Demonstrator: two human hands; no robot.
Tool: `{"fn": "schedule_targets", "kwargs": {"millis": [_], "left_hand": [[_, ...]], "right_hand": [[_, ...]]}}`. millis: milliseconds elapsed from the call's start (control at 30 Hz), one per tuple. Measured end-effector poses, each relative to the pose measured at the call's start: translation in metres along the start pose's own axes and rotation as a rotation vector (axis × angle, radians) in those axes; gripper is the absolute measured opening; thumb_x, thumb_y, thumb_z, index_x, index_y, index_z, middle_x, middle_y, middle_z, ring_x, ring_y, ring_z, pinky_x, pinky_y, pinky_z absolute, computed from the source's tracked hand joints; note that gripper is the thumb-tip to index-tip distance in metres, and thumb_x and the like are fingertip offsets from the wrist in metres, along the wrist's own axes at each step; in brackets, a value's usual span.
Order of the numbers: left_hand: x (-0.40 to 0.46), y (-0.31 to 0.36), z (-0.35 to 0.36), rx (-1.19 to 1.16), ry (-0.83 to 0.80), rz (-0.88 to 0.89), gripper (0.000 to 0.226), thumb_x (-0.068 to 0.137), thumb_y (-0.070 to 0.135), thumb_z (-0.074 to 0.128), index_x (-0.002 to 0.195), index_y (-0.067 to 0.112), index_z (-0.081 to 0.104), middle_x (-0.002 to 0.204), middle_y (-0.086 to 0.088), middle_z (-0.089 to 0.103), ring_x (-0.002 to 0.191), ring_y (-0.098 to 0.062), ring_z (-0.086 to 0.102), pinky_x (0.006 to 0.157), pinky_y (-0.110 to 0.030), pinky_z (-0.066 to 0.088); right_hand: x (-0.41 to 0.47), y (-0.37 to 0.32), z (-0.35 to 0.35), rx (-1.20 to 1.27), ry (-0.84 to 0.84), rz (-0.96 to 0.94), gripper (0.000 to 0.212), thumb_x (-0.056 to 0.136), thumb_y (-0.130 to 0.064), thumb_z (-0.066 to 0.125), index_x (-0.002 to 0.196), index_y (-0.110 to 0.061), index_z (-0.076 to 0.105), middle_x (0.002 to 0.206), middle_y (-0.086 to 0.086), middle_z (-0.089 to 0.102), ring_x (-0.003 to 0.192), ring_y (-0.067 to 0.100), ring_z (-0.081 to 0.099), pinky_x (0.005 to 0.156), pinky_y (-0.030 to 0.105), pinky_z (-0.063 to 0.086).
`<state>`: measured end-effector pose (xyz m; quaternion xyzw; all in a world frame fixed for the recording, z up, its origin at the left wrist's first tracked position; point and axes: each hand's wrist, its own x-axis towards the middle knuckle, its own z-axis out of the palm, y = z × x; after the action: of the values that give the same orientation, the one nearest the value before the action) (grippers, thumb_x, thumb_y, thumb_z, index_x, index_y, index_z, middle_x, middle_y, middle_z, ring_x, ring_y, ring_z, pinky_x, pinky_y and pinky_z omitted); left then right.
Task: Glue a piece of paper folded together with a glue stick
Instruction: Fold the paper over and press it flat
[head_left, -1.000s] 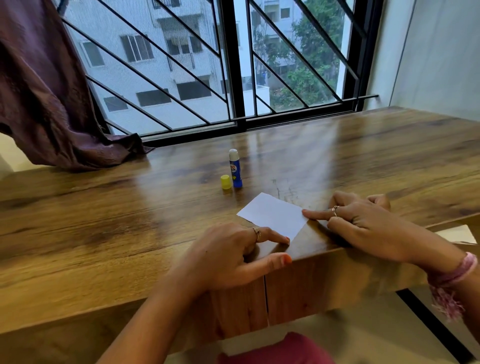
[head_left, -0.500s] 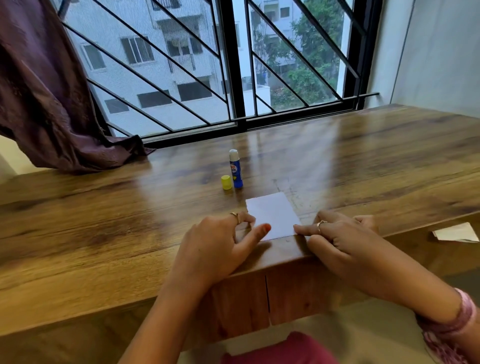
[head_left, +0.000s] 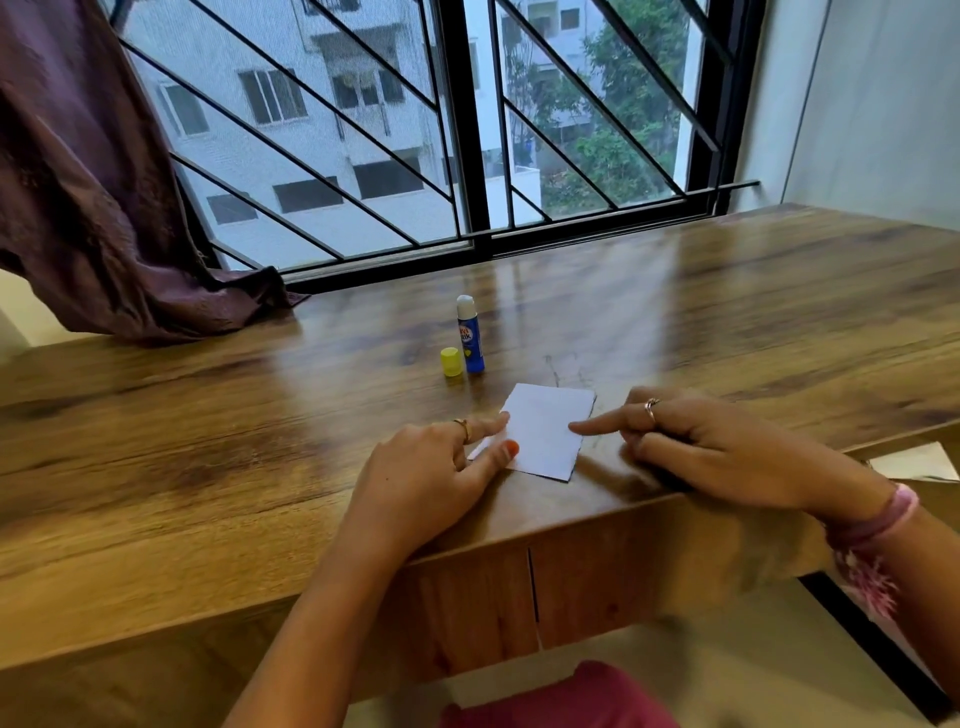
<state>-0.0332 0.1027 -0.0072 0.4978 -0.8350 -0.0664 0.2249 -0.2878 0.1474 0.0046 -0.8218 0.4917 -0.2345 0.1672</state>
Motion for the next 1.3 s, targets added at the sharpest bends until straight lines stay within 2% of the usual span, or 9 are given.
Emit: {"fn": "schedule_targets", "kwargs": {"millis": [100,233,333,500,600,767,900,1067,1300], "left_hand": [[-0.006,0.001,-0.001,-0.106,0.039,0.074,0.038,0.092,0.056,0.041,0.127,0.048,0.052,0.043,0.007,0.042,0.052,0.006,0.049,0.046,-0.014,0.029],[-0.014,0.008,-0.005,-0.211,-0.025,0.278,0.029,0.093,0.043,0.051,0.119,0.035,0.064,0.047,0.003,0.042,0.046,-0.011,0.044,0.046,-0.017,0.028],[-0.016,0.010,-0.007,-0.210,-0.097,0.359,0.027,0.091,0.039,0.054,0.113,0.030,0.067,0.046,0.005,0.040,0.043,-0.016,0.042,0.044,-0.022,0.031],[-0.015,0.010,-0.008,-0.171,-0.140,0.367,0.031,0.088,0.046,0.052,0.113,0.035,0.067,0.047,0.004,0.045,0.047,-0.016,0.047,0.045,-0.016,0.031],[-0.014,0.011,-0.008,-0.139,-0.158,0.353,0.029,0.088,0.045,0.053,0.112,0.036,0.065,0.046,0.005,0.046,0.048,-0.013,0.048,0.046,-0.016,0.033],[-0.014,0.012,-0.008,-0.147,-0.168,0.334,0.029,0.088,0.045,0.052,0.112,0.037,0.066,0.045,0.007,0.043,0.049,-0.016,0.048,0.046,-0.017,0.032],[-0.014,0.011,-0.007,-0.158,-0.179,0.325,0.028,0.088,0.044,0.051,0.113,0.039,0.064,0.045,0.005,0.043,0.050,-0.021,0.048,0.046,-0.021,0.032],[-0.014,0.012,-0.007,-0.160,-0.171,0.309,0.029,0.088,0.044,0.050,0.112,0.040,0.066,0.044,0.010,0.039,0.046,-0.011,0.043,0.047,-0.023,0.032],[-0.015,0.013,-0.007,-0.159,-0.110,0.294,0.028,0.089,0.042,0.050,0.108,0.036,0.070,0.043,0.009,0.033,0.044,-0.010,0.040,0.047,-0.022,0.029]], "right_hand": [[0.000,-0.004,0.006,-0.096,-0.053,-0.026,0.041,0.091,-0.036,0.036,0.121,-0.061,0.048,0.088,-0.020,0.049,0.089,-0.008,0.047,0.079,0.010,0.029],[0.001,-0.008,0.009,-0.210,-0.096,-0.051,0.044,0.098,-0.027,0.038,0.121,-0.065,0.036,0.089,-0.014,0.047,0.090,-0.008,0.039,0.081,0.023,0.025],[0.002,-0.010,0.008,-0.210,-0.098,-0.053,0.041,0.093,-0.037,0.030,0.120,-0.067,0.033,0.089,-0.014,0.046,0.089,-0.006,0.038,0.086,0.029,0.026],[0.003,-0.008,0.011,-0.259,-0.120,-0.066,0.040,0.087,-0.044,0.024,0.114,-0.073,0.033,0.087,-0.018,0.042,0.090,-0.010,0.037,0.079,0.027,0.021],[0.003,-0.005,0.011,-0.297,-0.132,-0.079,0.039,0.092,-0.045,0.026,0.121,-0.070,0.034,0.085,-0.026,0.035,0.092,-0.022,0.030,0.075,0.027,0.017],[0.008,-0.002,0.008,-0.299,-0.115,-0.047,0.039,0.091,-0.049,0.022,0.122,-0.068,0.036,0.083,-0.028,0.034,0.091,-0.027,0.028,0.077,0.026,0.018],[0.017,0.010,0.001,-0.304,-0.052,0.057,0.041,0.092,-0.045,0.025,0.124,-0.064,0.041,0.084,-0.019,0.040,0.088,-0.018,0.037,0.084,0.030,0.022],[0.032,0.028,-0.004,-0.337,0.043,0.138,0.042,0.087,-0.045,0.025,0.117,-0.062,0.049,0.082,-0.015,0.044,0.092,-0.001,0.048,0.083,0.033,0.022],[0.034,0.031,-0.005,-0.270,0.092,0.147,0.034,0.084,-0.046,0.029,0.092,-0.073,0.046,0.083,-0.013,0.049,0.094,0.001,0.050,0.089,0.036,0.027]]}}
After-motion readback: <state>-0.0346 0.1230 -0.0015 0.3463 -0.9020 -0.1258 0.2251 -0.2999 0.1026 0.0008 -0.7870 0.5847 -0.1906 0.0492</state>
